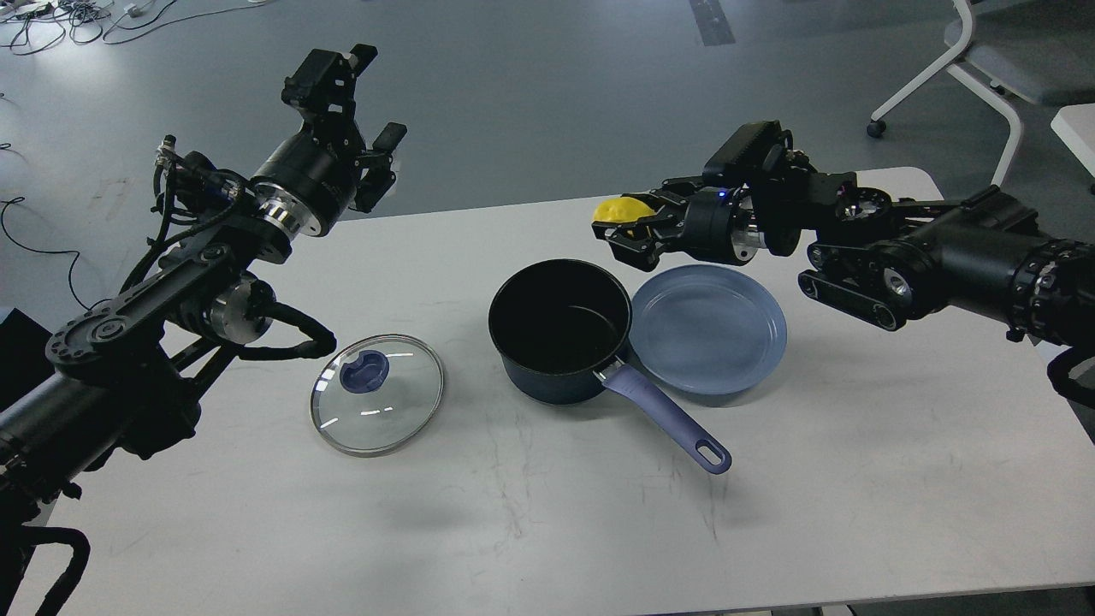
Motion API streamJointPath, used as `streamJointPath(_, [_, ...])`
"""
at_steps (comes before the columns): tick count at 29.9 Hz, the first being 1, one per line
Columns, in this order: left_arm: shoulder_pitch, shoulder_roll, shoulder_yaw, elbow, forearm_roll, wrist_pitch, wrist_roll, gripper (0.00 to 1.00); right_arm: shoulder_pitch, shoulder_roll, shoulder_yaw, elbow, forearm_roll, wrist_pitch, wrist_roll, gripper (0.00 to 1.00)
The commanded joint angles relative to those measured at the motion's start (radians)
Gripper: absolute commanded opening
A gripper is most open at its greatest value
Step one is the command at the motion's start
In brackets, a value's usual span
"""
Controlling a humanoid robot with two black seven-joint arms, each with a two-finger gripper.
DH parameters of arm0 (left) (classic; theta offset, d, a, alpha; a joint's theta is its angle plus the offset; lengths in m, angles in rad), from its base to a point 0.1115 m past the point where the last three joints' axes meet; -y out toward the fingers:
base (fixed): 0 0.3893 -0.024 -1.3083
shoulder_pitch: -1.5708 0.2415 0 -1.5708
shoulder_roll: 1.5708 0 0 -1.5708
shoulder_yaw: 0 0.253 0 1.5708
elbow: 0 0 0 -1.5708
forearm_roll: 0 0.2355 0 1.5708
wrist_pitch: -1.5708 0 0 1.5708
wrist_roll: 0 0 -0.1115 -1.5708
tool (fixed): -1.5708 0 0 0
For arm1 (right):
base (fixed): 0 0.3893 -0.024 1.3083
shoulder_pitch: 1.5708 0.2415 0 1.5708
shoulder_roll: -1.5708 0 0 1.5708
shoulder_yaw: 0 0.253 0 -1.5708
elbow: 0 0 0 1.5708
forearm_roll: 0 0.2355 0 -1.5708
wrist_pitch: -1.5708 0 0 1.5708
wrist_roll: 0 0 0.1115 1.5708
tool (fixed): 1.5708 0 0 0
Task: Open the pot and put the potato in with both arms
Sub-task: 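Lift the potato and carry it over the open saucepan, then open the right gripper to drop the potato, then raise it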
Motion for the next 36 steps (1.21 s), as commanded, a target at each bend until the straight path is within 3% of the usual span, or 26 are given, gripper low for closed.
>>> streamJointPath(1, [0.001,0.000,-0.005,0.000,-0.001,0.000,0.000,0.98,0.006,0.066,-0.005,-0.012,0.000,0.002,0.000,0.55])
streamJointPath(6, [0.001,0.001,-0.007,0.000,-0.002,0.000,0.002,0.98,0.000,0.130,-0.054,-0.059,0.000,0.006,0.000,0.66])
streamJointPath(11, [0.001,0.003,-0.008,0.000,-0.004,0.000,0.002,0.98,-0.011,0.130,-0.100,-0.070,0.008,0.014,0.000,1.00])
streamJointPath(21, [0.003,-0.002,-0.011,0.000,-0.019,0.001,0.013,0.98,-0.025,0.130,-0.003,-0.055,0.084,0.006,0.000,1.00])
streamJointPath(27, [0.018,-0.005,-0.016,0.000,-0.095,0.000,0.031,0.98,-0.008,0.080,0.216,0.034,0.540,0.023,0.000,1.00])
streamJointPath(31, [0.062,-0.003,-0.043,0.000,-0.157,-0.003,0.074,0.98,-0.029,-0.040,0.401,0.180,0.941,0.123,0.000,1.00])
streamJointPath(34, [0.098,-0.006,-0.076,0.000,-0.159,-0.011,0.083,0.98,-0.089,-0.058,0.512,0.183,1.081,0.186,-0.001,1.00])
streamJointPath(36, [0.116,-0.008,-0.096,0.000,-0.159,-0.012,0.100,0.98,-0.124,-0.083,0.570,0.189,1.144,0.228,-0.065,1.00])
